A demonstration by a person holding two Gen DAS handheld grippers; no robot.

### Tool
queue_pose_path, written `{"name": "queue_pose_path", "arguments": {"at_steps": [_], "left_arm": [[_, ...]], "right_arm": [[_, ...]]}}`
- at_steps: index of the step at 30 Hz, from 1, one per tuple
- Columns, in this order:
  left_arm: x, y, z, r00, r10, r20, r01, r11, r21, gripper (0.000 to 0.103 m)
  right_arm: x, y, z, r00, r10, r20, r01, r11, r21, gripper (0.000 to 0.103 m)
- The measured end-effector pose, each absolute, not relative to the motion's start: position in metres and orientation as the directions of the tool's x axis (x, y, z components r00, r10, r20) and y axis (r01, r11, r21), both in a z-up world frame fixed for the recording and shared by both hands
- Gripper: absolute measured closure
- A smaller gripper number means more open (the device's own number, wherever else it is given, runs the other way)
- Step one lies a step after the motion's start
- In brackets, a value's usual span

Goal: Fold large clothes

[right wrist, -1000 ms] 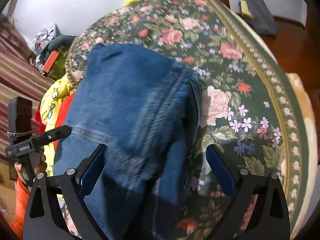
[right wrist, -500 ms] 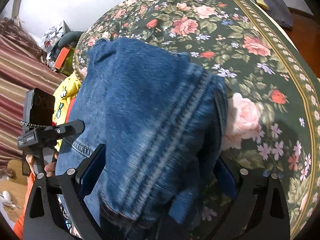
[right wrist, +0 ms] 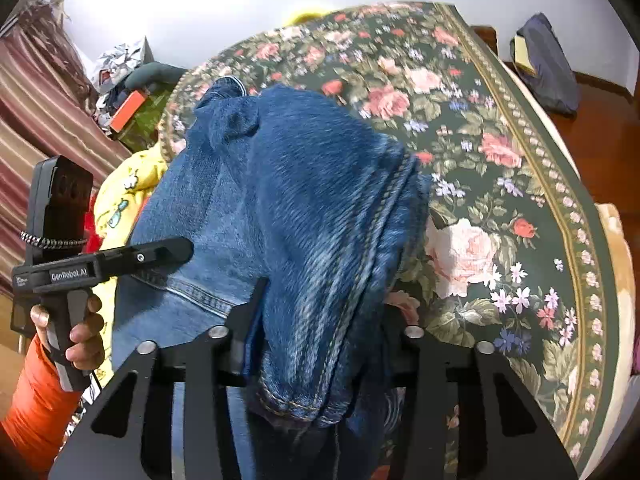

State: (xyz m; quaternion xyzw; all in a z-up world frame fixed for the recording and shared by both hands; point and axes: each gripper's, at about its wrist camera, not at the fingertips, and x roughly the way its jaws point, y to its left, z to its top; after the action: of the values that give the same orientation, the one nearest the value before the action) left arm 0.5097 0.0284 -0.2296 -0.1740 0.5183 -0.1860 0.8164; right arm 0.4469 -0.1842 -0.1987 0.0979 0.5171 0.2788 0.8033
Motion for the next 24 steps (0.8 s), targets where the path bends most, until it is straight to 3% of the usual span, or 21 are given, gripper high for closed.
{"name": "queue_pose_path", "arguments": {"at_steps": [4,13,24], "left_arm": [[0.492,0.032,-0.208,0.412,-0.492,-0.766,0.139,0.865,-0.481,0.065],[0.444,0.059,-0.140,0.536,-0.464,-0.705,0.212,0.882,-0.420,0.066],[0.404,0.159,-0.087,0.664,-0.408,-0.627,0.148,0.893,-0.425,0.066]], "right_arm": [[0.442,-0.181,-0.185,0.317,0.558,-0.767,-0.346,0.821,0.454,0.071],[0.425,-0.148,-0.135,0.384,0.581,-0.718,-0.405,0.805,0.434,0.073],[0.417,-0.058,-0.097,0.390,0.637,-0.665,-0.519,0.749,0.413,0.073]]}}
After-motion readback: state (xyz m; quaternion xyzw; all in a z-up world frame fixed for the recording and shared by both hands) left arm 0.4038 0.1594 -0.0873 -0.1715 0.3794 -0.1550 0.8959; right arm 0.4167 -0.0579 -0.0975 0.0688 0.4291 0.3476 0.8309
